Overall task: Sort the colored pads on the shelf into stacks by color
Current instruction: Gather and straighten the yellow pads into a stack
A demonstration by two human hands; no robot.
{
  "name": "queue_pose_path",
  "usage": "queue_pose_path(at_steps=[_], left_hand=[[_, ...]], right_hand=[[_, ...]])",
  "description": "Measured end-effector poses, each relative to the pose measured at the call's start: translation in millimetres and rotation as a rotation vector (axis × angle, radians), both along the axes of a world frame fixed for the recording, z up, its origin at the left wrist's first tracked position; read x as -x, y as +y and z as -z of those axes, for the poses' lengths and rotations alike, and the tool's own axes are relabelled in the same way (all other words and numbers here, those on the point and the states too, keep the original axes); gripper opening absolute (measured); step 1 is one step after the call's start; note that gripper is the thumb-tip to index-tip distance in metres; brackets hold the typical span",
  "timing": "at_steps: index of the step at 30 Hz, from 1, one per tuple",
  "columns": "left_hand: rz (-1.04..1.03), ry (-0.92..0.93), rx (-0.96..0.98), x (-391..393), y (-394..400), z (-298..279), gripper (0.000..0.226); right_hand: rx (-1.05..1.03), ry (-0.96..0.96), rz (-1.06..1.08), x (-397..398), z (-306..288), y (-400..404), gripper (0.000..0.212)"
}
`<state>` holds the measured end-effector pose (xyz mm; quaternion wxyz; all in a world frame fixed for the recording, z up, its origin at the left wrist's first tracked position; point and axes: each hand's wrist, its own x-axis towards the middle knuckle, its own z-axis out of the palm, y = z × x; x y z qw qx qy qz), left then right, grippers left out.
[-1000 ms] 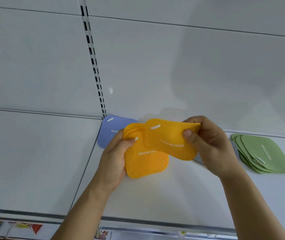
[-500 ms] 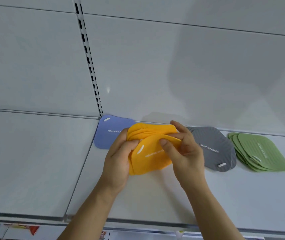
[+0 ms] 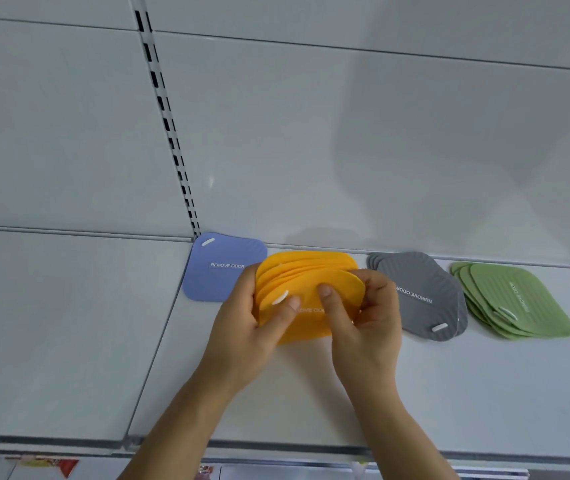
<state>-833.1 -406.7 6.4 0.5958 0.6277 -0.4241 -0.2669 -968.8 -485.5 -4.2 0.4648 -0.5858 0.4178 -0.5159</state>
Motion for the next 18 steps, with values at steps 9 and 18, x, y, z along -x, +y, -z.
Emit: queue_pose_path(at_steps=[9,18], left_hand=[[0.032,0.132,0.078,8,0,1,0.029],[-0.008,0.115,0.065,15,-5,10,0.023]], right_hand=[[0.017,0.084,-0.234,22,0,-14,0.023],[0.098,0.157,-0.201,24,5,-11,0.033]])
